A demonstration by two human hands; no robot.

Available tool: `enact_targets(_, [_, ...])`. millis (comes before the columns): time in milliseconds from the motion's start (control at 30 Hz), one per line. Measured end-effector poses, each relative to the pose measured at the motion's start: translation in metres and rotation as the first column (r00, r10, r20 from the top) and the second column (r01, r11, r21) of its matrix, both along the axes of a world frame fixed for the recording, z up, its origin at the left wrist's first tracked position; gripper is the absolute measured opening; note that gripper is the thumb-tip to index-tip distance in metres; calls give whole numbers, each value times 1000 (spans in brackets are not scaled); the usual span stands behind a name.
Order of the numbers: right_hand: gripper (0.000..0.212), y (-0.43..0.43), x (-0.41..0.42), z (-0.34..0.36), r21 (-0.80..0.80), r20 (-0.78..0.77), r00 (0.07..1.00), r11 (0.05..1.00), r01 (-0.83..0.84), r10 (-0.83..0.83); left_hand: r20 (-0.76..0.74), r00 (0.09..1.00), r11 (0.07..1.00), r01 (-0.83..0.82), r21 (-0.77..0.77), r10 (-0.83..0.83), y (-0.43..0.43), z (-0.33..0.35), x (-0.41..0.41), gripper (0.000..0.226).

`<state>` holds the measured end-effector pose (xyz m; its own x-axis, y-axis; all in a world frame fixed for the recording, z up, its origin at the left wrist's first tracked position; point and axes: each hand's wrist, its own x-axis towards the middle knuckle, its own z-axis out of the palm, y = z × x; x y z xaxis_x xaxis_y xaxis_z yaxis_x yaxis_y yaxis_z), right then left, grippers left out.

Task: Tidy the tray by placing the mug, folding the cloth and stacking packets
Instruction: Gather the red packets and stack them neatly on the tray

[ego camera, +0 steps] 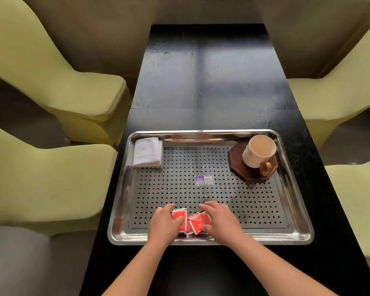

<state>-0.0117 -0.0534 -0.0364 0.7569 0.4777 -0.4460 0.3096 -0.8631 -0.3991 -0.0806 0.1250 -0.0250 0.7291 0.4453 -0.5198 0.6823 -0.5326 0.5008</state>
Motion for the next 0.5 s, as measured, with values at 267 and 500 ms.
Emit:
enact_targets(267, [40,8,2,-10,-103,95,971,972,-211,221,-34,991,985,132,113,-128,-17,-13,9,60])
enact_targets(500, [37,9,3,-12,-126,103,994,992,-28,41,7,982,975,184,123,-187,-9,-21,0,57])
